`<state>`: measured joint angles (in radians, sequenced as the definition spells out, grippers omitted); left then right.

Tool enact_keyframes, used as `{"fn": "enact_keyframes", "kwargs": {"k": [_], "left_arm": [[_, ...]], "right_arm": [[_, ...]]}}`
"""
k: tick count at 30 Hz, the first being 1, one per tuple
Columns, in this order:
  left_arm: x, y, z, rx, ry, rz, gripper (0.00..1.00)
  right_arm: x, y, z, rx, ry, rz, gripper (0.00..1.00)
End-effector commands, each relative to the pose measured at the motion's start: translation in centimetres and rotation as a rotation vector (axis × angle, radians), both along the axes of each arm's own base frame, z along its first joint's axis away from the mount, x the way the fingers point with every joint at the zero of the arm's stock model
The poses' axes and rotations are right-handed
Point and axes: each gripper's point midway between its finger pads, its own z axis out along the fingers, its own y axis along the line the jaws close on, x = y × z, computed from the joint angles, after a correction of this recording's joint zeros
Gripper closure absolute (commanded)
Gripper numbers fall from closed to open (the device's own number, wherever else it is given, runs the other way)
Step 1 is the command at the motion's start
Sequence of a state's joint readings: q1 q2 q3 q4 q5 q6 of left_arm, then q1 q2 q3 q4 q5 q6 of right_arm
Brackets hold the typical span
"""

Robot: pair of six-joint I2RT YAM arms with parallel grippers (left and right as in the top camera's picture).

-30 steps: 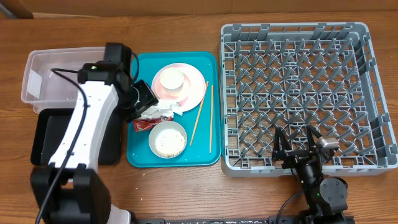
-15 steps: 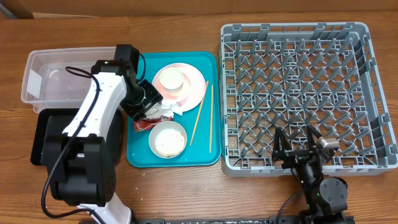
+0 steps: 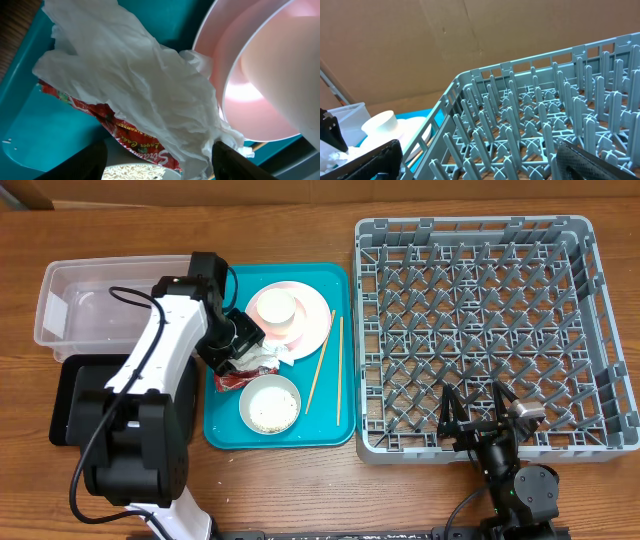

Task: Sort waste into correct bins and load items into the dishwasher
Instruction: 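Close the left gripper on the crumpled white tissue and lift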

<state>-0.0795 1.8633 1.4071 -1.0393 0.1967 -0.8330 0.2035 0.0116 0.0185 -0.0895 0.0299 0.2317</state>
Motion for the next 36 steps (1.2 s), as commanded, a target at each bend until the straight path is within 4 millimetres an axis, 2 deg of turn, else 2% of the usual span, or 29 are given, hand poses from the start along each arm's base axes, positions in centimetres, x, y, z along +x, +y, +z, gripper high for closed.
{"fn": "enact_keyframes", "kwargs": {"k": [1,4,11,22,30,36], "left_arm": [[-0.7,0.0,-1.2,0.035,0.032,-0.001,0.36],[-1.2,0.1,-1.9,0.038,0.044,-0.003,0.4],[-1.5,0.7,-2.6,0.074,0.05,-0.001,0.44],[-0.8,0.4,-2.8,0.078,0.013,-0.01,0.42],[-1.1,0.4,-4.5,0.077,0.0,-0.01,0.39],[-0.7,0.5,-4.6,0.075,-0.017,-0.008,0.44]], "right_arm": [[0.0,-0.1,-0.1,-0.002,-0.007,-0.002,0.0],[0.0,-0.1,-0.1,-0.002,-0.007,-0.002,0.0],[0.0,-0.1,-0.1,-0.002,-0.007,-0.002,0.0],[0.0,-0.1,-0.1,-0.002,-0.007,-0.002,0.0],[0.0,-0.1,-0.1,-0.002,-0.007,-0.002,0.0],[0.0,-0.1,-0.1,-0.002,-0.007,-0.002,0.0]]}}
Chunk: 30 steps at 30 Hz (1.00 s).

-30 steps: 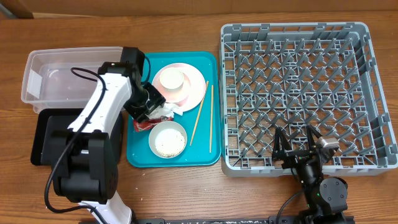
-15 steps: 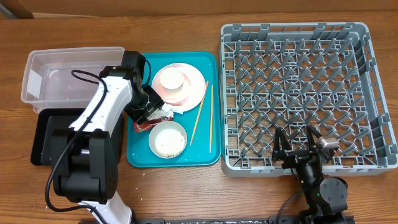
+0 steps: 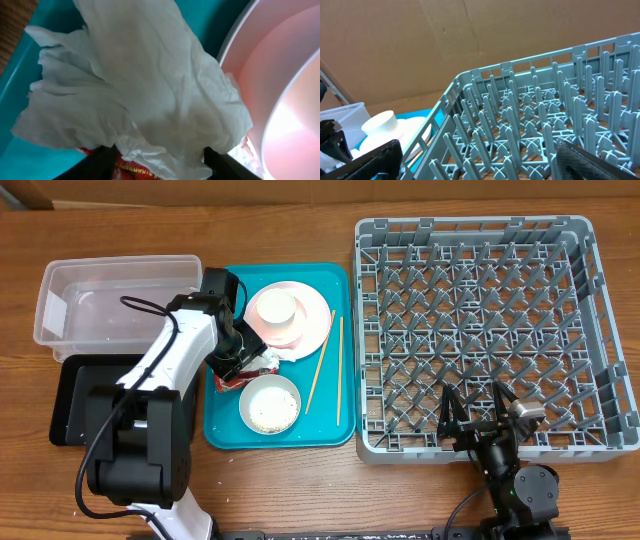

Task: Sort waste into correct bins and load items into the dishwasher
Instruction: 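Close the left gripper on the crumpled white tissue and lift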

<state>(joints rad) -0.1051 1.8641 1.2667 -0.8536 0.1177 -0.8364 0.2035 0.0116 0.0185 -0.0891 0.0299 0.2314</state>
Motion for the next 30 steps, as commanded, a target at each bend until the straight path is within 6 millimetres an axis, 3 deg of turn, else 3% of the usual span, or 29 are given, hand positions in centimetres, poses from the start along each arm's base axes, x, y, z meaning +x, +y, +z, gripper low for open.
{"fn": "enact_keyframes", "kwargs": {"k": [1,5,14,18,23,30], "left_arm": [[-0.8,0.1,-1.0,0.001,0.035,0.008,0.46],[-0.8,0.1,-1.0,0.006,0.033,-0.002,0.52],[-0.9,0.5,-1.2,0.029,0.033,-0.004,0.75],[-0.9,0.4,-1.1,0.024,0.033,-0.004,0.96],[-0.1,0.1,-0.5,0.008,0.006,-0.045,0.96],[2.3,-0.9,3.8,-0.031,-0.092,-0.139,0.96]], "right_arm": [[0.0,-0.1,-0.1,-0.002,-0.006,-0.002,0.0],[0.0,-0.1,-0.1,-0.002,-0.006,-0.002,0.0],[0.0,-0.1,-0.1,-0.002,-0.006,-0.002,0.0],[0.0,-0.1,-0.1,-0.002,-0.006,-0.002,0.0],[0.0,-0.1,-0.1,-0.002,-0.006,-0.002,0.0],[0.0,-0.1,-0.1,-0.002,-0.006,-0.002,0.0]]}}
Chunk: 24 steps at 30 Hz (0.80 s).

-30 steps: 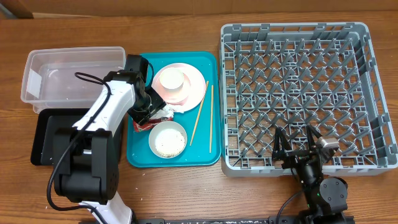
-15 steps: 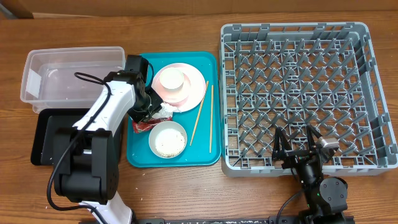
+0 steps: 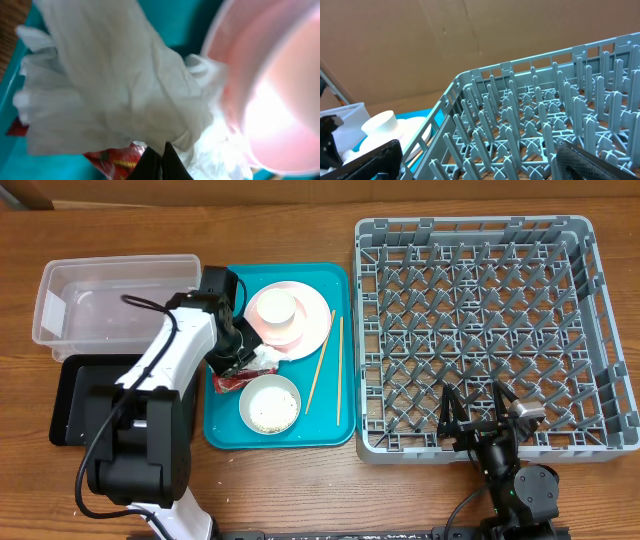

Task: Sort waste into correct bins and load items into the dishwasher
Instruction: 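Close the left gripper on the crumpled white tissue and lift, then carry the tissue left and release it into the clear bin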

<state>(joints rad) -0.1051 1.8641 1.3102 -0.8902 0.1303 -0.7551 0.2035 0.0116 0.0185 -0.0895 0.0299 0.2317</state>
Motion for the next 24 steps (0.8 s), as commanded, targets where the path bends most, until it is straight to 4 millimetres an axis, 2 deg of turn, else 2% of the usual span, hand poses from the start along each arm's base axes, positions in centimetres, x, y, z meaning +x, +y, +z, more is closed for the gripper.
{"fn": "enact_keyframes", "kwargs": {"k": [1,7,13,18,21,23,24], "left_arm": [[1.9,-0.6,3.3,-0.026,-0.081,-0.063,0.96],[2.3,-0.5,6.1,-0.01,-0.097,-0.093,0.96],[2.7,-0.4,8.0,-0.005,-0.114,-0.103,0.96],[1.9,0.1,7.8,0.019,-0.076,-0.099,0.96],[0.7,1.2,6.9,0.079,-0.025,-0.092,0.87],[0.0,1.6,6.0,0.099,0.002,-0.08,0.7],[-0.2,1.6,5.5,0.102,0.009,-0.076,0.65]], "right_arm": [[0.0,-0.1,-0.1,-0.002,-0.007,-0.002,0.0],[0.0,-0.1,-0.1,-0.002,-0.007,-0.002,0.0],[0.0,-0.1,-0.1,-0.002,-0.007,-0.002,0.0],[0.0,-0.1,-0.1,-0.002,-0.007,-0.002,0.0],[0.0,-0.1,-0.1,-0.002,-0.007,-0.002,0.01],[0.0,-0.1,-0.1,-0.002,-0.007,-0.002,0.0],[0.0,-0.1,-0.1,-0.002,-0.007,-0.002,0.0]]}}
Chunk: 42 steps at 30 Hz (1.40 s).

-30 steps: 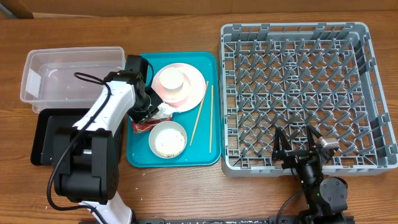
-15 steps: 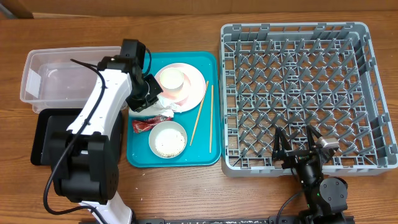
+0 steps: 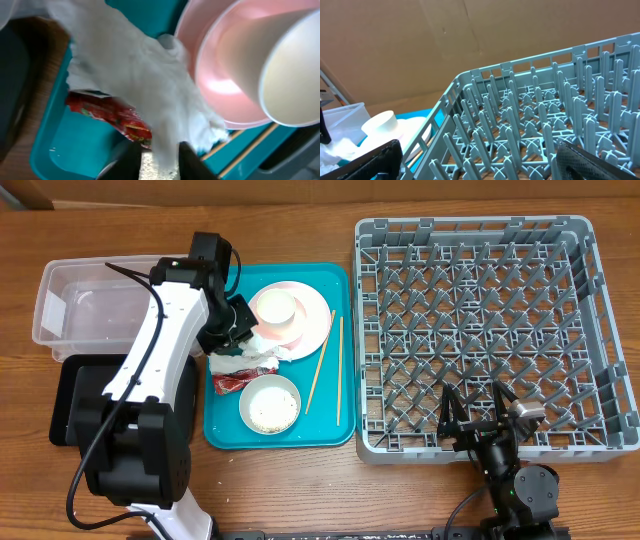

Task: Sort waste into correct bins and load items into the dishwasher
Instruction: 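Carry the tissue left and release it into the clear bin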

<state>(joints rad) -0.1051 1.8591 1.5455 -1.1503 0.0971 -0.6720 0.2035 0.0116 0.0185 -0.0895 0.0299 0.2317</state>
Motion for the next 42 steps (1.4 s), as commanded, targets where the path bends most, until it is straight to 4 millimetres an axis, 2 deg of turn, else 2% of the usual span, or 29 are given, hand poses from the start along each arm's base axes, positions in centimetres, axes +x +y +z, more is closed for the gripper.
{"fn": "enact_keyframes", "kwargs": {"k": [1,6,11,13,20,27,34,37,40,42], "left_arm": [[-1.0,1.1,-1.0,0.056,0.005,0.006,0.62],[-0.4,1.1,-3.4,0.05,-0.034,0.025,0.39],[0.1,1.0,-3.8,0.044,-0.059,0.058,0.29],[0.2,1.0,-3.8,0.043,-0.059,0.069,0.21],[-0.9,1.1,-4.0,0.041,-0.01,0.132,0.17],[-1.7,1.2,-4.9,0.034,0.024,0.242,0.24],[-1.1,1.2,-6.9,0.021,-0.028,0.253,0.28],[-0.7,1.3,-6.9,0.016,-0.047,0.258,0.46],[-0.4,1.3,-6.8,0.011,-0.056,0.259,0.73],[-0.5,1.3,-6.8,0.011,-0.055,0.258,0.84]], "right_arm": [[0.0,-0.1,-0.1,-0.002,-0.007,-0.002,0.0],[0.0,-0.1,-0.1,-0.002,-0.007,-0.002,0.0],[0.0,-0.1,-0.1,-0.002,-0.007,-0.002,0.0],[0.0,-0.1,-0.1,-0.002,-0.007,-0.002,0.0],[0.0,-0.1,-0.1,-0.002,-0.007,-0.002,0.0],[0.0,-0.1,-0.1,-0.002,-0.007,-0.002,0.0],[0.0,-0.1,-0.1,-0.002,-0.007,-0.002,0.0],[0.0,-0.1,-0.1,-0.002,-0.007,-0.002,0.0],[0.0,-0.1,-0.1,-0.002,-0.007,-0.002,0.0],[0.0,-0.1,-0.1,-0.002,-0.007,-0.002,0.0]]}}
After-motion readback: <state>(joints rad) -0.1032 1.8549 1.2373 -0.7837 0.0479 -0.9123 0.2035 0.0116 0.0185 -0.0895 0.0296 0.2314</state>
